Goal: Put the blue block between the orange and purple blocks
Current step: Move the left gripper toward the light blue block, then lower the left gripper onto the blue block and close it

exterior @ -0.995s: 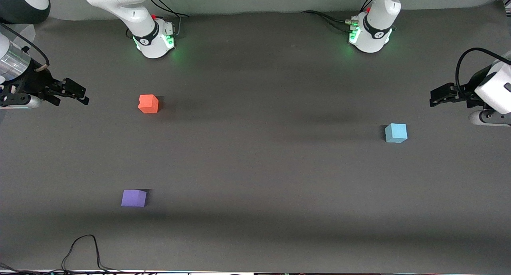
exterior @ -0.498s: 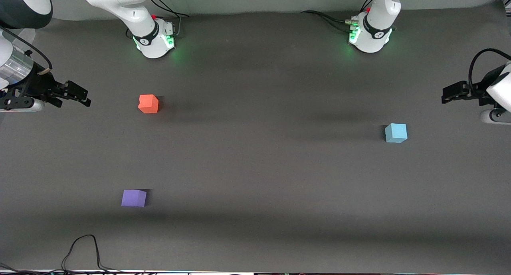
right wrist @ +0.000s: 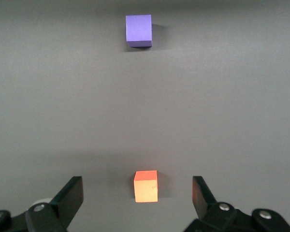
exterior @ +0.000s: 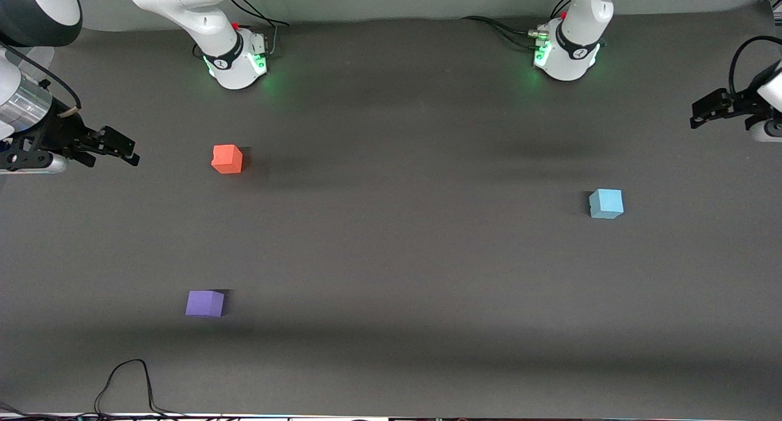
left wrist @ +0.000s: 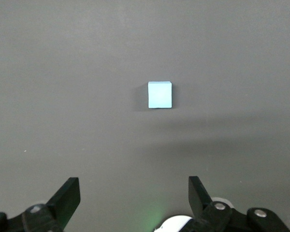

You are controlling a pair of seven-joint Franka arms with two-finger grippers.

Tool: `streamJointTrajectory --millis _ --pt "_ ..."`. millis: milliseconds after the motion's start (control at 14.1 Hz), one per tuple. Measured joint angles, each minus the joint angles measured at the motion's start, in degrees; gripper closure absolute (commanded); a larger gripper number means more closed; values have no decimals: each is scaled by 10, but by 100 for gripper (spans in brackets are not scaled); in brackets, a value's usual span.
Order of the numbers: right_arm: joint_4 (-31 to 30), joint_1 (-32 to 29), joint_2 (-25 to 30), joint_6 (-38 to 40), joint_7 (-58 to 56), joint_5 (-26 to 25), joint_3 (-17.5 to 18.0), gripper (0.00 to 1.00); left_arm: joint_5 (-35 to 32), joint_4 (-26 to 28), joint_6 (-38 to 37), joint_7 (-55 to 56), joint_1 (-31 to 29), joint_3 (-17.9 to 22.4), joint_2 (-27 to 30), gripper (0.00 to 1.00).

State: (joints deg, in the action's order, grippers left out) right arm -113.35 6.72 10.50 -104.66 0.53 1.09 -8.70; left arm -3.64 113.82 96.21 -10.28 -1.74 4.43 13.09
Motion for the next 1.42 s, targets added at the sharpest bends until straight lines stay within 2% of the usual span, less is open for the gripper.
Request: streamJointTrajectory --millis 427,782,1066,1351,1422 --pt "0 0 1 2 0 0 0 0 2 161 224 0 6 -10 -15 0" --pt "0 0 1 0 0 1 1 0 2 290 481 0 12 -11 -118 0" --pt "-1 5 -3 0 0 1 3 0 2 305 602 0 13 -11 -213 0" --pt "-11 5 -5 0 -1 1 4 0 2 298 650 0 13 -10 -264 0" --pt "-13 5 -5 0 -1 1 4 0 2 294 650 0 13 -10 -267 8"
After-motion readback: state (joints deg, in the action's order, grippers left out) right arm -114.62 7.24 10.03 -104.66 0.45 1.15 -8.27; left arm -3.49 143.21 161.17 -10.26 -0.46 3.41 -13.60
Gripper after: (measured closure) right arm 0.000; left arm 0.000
